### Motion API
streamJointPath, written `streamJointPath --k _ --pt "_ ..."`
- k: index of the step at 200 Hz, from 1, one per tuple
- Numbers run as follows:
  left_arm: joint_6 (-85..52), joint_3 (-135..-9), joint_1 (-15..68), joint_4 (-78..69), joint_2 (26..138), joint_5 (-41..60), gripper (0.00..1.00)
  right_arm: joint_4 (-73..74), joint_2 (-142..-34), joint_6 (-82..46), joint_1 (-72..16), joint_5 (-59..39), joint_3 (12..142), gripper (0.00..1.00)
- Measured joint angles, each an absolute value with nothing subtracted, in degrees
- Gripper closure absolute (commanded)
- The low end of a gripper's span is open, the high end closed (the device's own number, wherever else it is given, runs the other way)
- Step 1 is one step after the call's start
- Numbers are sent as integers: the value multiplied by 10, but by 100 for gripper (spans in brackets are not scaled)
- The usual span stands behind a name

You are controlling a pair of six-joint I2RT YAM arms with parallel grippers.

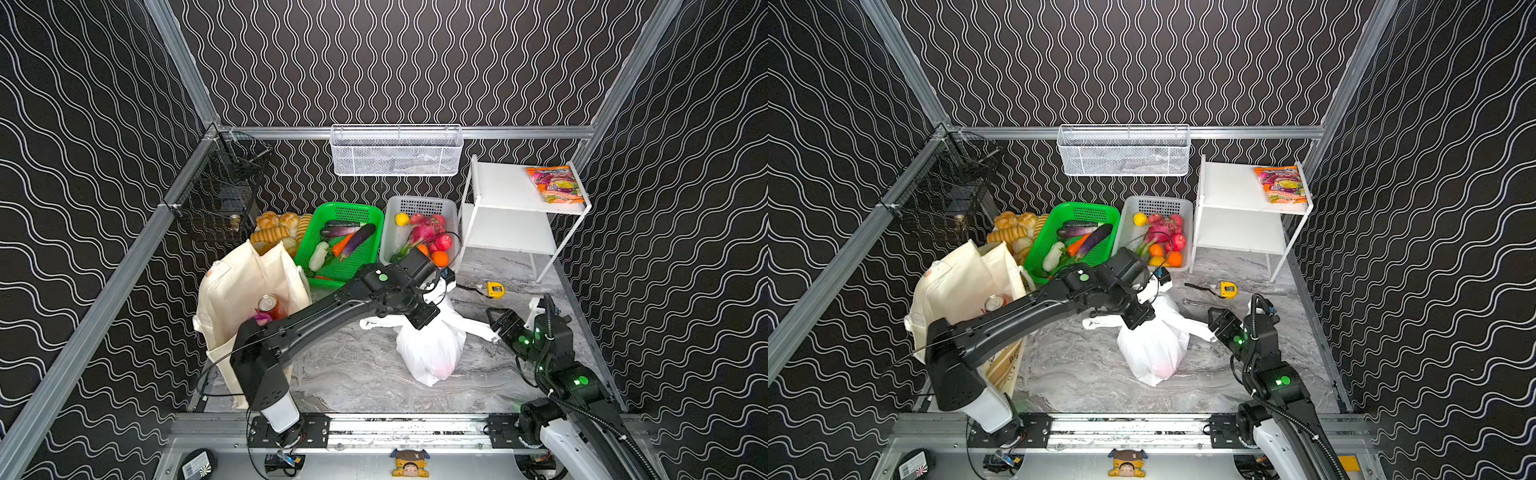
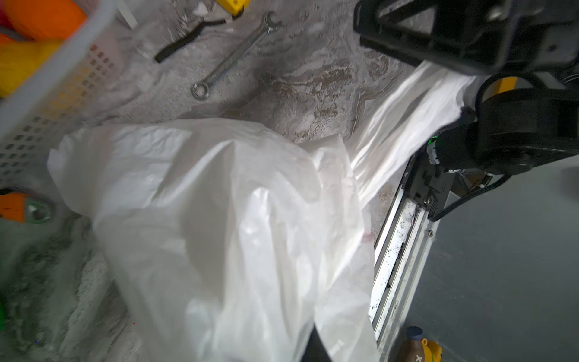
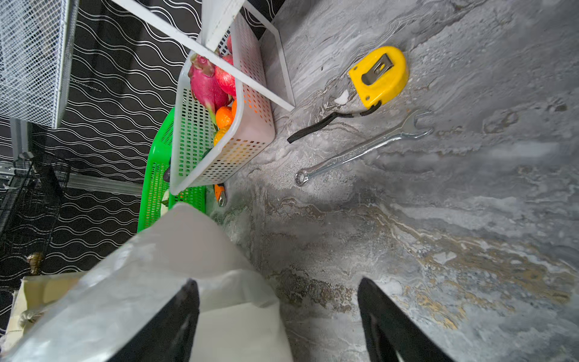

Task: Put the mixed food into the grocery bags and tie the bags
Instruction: 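Lift the white bag with the left gripper and carry it toward the canvas tote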

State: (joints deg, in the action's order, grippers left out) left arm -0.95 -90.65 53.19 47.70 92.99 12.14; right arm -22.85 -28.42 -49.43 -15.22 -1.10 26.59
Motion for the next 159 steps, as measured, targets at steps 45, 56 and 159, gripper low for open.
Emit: streamJointPath --k 45,56,159 --pt "13 -956 528 488 857 62 100 -227 -270 -469 -152 5 269 19" --pt "19 -976 523 498 843 44 100 -222 -268 -458 -152 3 274 19" --pt "76 -1059 326 543 702 -349 100 -168 -287 -399 -153 -59 328 21"
